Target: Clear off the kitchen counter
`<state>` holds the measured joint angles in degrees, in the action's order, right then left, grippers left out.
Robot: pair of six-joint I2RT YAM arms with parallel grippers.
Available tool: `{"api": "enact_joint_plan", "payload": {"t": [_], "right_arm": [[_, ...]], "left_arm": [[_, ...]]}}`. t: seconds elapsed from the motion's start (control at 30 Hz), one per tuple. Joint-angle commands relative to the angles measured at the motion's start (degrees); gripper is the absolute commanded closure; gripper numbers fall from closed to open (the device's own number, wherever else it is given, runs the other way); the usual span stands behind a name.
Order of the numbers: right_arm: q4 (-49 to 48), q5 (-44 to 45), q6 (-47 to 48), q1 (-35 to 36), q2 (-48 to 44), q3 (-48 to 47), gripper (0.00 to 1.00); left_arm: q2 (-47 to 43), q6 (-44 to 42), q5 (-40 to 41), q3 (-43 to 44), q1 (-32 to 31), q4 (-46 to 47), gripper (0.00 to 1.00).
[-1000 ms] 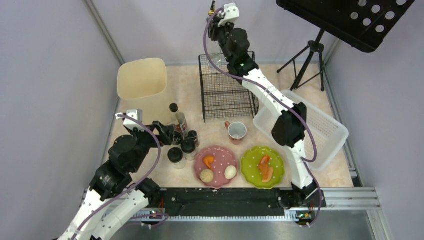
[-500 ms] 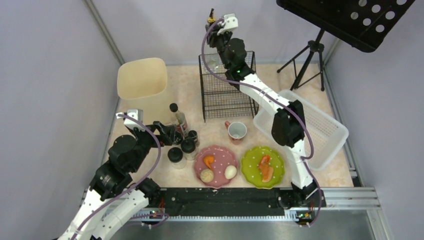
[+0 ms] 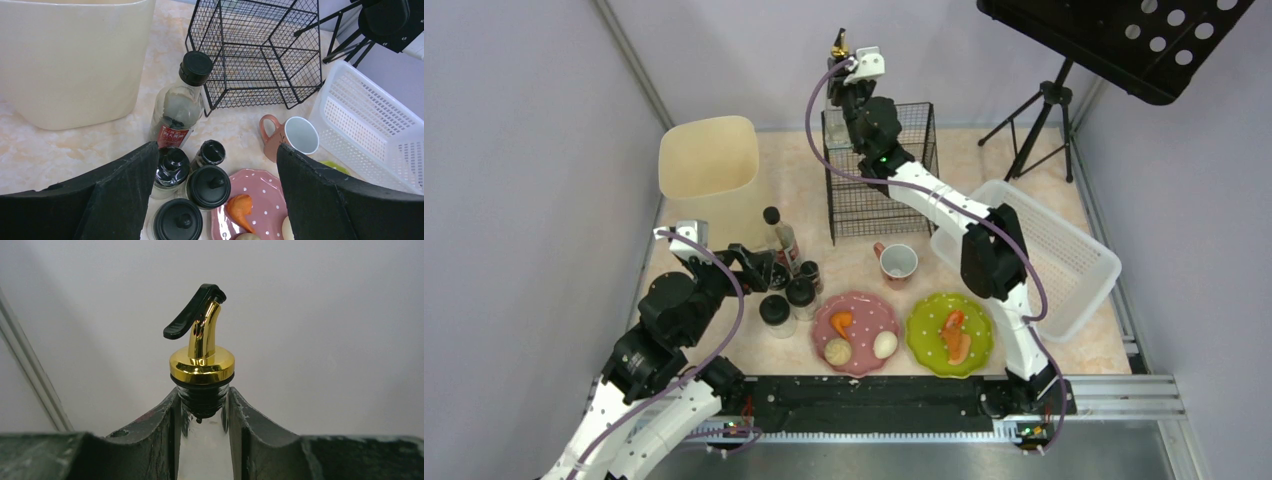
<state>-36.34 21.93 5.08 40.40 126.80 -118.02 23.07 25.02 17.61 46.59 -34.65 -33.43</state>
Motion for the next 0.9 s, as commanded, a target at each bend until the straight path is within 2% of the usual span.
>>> {"api": "enact_joint_plan", "payload": {"t": [0.0, 0.87], "right_arm": [[-10.97, 4.61, 3.63, 1.72, -0.56, -0.52, 1.0], [-14.04, 9.61, 3.72, 2.42, 2.84, 6.56, 1.0]], "left_arm": [[-0.48, 0.21, 0.11, -0.26, 0.02, 1.96, 0.08], [-0.06, 0.21, -0.28, -0.14, -0.01, 2.0, 0.08]]}}
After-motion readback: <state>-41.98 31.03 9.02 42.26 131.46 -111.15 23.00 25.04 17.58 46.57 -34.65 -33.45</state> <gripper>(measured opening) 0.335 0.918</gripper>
